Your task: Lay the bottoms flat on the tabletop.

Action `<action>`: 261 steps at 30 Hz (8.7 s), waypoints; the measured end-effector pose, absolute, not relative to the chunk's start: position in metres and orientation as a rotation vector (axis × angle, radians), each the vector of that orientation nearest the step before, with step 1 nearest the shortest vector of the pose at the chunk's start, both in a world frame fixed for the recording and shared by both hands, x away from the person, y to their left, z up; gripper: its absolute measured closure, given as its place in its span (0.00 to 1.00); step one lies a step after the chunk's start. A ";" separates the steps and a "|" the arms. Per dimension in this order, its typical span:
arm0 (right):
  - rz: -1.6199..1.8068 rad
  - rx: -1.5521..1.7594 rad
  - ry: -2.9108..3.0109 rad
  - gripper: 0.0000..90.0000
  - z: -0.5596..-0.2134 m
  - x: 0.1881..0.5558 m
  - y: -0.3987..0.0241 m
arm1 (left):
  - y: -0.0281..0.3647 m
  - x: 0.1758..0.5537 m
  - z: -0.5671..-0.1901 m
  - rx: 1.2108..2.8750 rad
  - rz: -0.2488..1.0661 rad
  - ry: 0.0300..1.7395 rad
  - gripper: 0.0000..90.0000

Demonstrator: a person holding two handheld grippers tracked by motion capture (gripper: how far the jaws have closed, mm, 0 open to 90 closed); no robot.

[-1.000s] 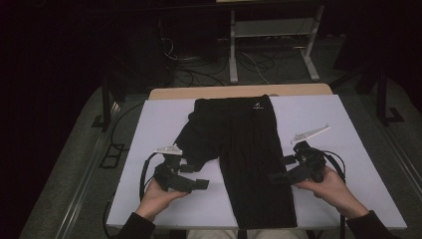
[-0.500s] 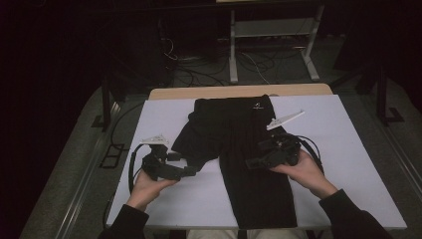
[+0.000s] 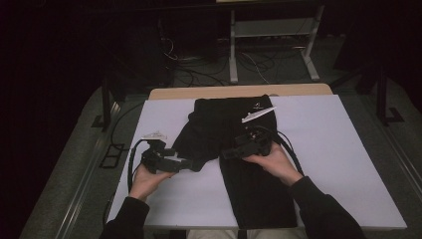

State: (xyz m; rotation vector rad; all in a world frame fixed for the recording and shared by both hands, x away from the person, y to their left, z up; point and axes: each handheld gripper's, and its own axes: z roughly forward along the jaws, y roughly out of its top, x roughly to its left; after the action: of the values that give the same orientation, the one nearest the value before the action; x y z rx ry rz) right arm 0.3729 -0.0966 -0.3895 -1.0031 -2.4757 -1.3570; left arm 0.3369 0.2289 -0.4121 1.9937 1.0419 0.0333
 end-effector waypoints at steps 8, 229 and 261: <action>-1.358 -1.033 -2.431 0.14 -0.412 0.387 -0.085 | 0.230 0.340 -0.431 2.011 0.049 1.053 0.06; -1.294 -0.937 -2.534 0.14 -0.420 0.303 -0.106 | 0.264 0.300 -0.406 2.328 -0.050 0.804 0.27; -1.490 -1.190 -2.528 0.00 -0.410 0.306 -0.210 | 0.183 0.306 -0.399 2.102 0.060 0.677 0.00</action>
State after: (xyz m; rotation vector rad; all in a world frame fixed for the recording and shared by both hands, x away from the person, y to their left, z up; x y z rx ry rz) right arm 0.3060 -0.2095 -0.4100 -1.1898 -2.5280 -1.4900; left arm 0.3060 0.1825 -0.3985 2.1022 0.6772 0.0601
